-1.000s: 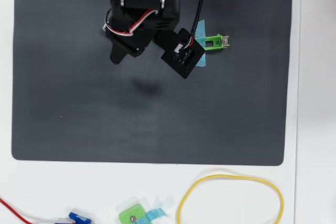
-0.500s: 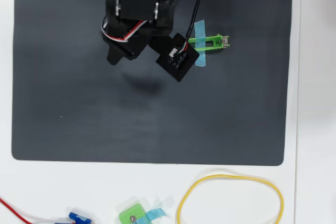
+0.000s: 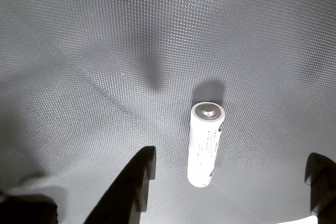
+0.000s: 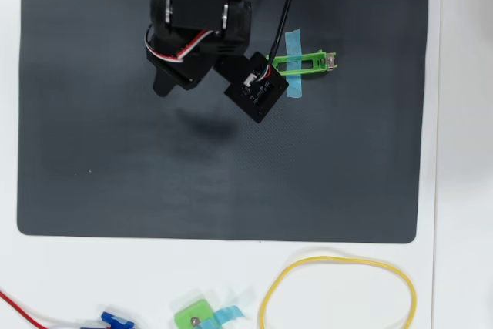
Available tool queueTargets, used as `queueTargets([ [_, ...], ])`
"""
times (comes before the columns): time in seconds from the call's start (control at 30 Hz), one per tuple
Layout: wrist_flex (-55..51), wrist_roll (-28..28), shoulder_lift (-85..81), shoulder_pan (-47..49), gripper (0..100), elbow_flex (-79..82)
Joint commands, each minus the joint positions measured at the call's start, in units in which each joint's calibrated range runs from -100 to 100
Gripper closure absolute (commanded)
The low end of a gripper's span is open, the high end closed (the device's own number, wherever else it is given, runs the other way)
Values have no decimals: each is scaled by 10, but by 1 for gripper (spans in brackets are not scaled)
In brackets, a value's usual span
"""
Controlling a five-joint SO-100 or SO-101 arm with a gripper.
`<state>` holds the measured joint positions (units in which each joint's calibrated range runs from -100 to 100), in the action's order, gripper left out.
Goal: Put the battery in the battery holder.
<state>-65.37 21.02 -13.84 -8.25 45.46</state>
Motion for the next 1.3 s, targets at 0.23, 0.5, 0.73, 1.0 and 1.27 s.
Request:
queueTargets([
  [0.23,5,-2,-1,-8,67,-22],
  [0.5,6,-2,35,-13,67,-23],
  [0.73,7,-1,44,-16,67,-28],
  [1.0,7,-1,45,-16,67,-32],
  [1.27,7,-1,46,-16,67,-32],
])
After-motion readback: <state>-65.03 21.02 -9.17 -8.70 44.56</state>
